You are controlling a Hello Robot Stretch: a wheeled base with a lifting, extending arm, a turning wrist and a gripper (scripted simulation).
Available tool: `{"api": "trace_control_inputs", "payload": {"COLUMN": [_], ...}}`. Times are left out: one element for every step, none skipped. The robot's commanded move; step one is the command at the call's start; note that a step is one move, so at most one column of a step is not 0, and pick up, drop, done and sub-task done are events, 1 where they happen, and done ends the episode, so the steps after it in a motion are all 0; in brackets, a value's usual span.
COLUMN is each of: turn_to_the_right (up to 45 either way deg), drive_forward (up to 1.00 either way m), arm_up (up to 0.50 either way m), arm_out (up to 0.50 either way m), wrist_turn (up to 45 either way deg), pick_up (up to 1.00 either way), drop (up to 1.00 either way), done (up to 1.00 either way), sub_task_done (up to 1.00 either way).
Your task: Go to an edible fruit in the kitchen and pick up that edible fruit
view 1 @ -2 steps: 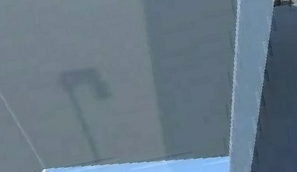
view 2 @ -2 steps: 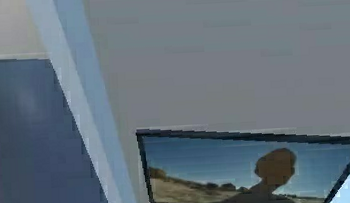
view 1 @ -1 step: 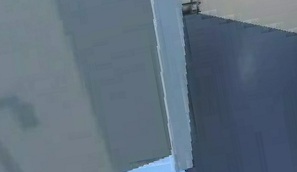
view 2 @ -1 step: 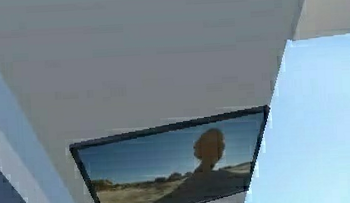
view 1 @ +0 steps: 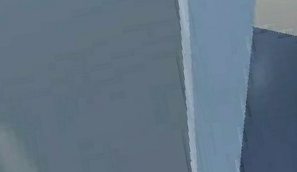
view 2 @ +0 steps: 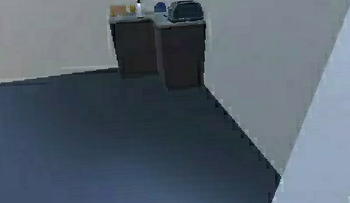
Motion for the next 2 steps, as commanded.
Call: {"api": "trace_control_inputs", "payload": {"turn_to_the_right": [45.0, 33.0], "drive_forward": [0.0, 0.0], "arm_up": [0.0, 0.0], "arm_out": [0.0, 0.0], "wrist_turn": [0.0, 0.0], "pick_up": [0.0, 0.0], "drop": [0.0, 0.0], "done": [0.0, 0.0], "sub_task_done": [0.0, 0.0]}}
